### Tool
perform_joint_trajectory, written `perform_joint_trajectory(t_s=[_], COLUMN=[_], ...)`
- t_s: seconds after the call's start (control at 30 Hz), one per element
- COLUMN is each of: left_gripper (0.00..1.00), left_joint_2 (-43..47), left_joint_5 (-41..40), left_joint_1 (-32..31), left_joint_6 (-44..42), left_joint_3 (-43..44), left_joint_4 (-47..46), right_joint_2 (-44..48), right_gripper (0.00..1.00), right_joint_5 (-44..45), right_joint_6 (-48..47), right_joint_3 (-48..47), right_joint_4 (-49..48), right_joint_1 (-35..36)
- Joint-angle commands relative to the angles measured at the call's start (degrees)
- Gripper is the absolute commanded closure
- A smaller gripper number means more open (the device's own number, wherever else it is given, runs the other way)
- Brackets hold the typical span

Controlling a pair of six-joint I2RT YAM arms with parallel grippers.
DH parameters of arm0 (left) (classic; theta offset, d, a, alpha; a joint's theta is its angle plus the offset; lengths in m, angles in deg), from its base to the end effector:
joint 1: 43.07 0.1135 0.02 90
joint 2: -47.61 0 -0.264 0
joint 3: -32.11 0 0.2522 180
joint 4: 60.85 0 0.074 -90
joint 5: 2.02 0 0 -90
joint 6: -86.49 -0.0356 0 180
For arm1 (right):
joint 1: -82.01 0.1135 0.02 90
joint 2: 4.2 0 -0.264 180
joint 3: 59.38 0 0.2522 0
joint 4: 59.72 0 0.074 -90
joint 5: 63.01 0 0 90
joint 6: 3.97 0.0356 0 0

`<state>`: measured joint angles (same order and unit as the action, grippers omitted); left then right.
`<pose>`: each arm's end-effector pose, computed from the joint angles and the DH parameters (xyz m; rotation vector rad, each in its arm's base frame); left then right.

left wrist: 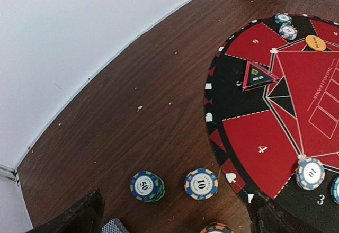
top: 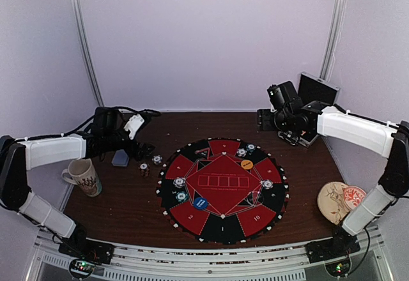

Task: Distribute texas hold em gaming equipment
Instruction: Place the poker chips pile in the big blind area, then pick up the pile of poker chips from the pile of poker chips.

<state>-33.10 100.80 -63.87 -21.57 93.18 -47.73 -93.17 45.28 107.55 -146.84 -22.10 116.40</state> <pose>0.2836 -0.1162 0.2304 0.8334 1.9693 -0.2676 0.2960 0.1890 0.3028 -0.0797 2.2177 0.1787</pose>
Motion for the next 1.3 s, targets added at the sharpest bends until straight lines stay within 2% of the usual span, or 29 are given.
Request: perform_joint_trajectory(t_s=[0.0, 0.27, 0.7, 1.27], left_gripper=[0.02, 0.02, 0.03, 0.10], left_joint_2=[-2.97, -10.96, -22.61, -29.46], left_joint_5=[-0.35, 1.69, 0.33, 0.59], left_joint_1=[3.00, 6.95, 7.46, 8.88], left_joint_6=[2.30, 3.27, 2.00, 1.83], left_joint_3=[3.95, 8.87, 16.08, 20.41], left_joint_4=[0.48, 4.15, 6.77, 8.44], right_joint_2=[6.31, 13.77, 10.92, 10.42], right_gripper=[0.24, 0.24, 0.24, 0.24], right_joint_5=[4.34, 5.59, 5.90, 6.22], right_joint_6=[2.20, 3.66, 3.42, 3.36], right_joint_3=[8.64, 23.38, 23.99, 23.99], right_joint_4=[1.07, -9.10, -10.75, -11.28], right_joint_1=[4.40, 9.38, 10.60, 11.50])
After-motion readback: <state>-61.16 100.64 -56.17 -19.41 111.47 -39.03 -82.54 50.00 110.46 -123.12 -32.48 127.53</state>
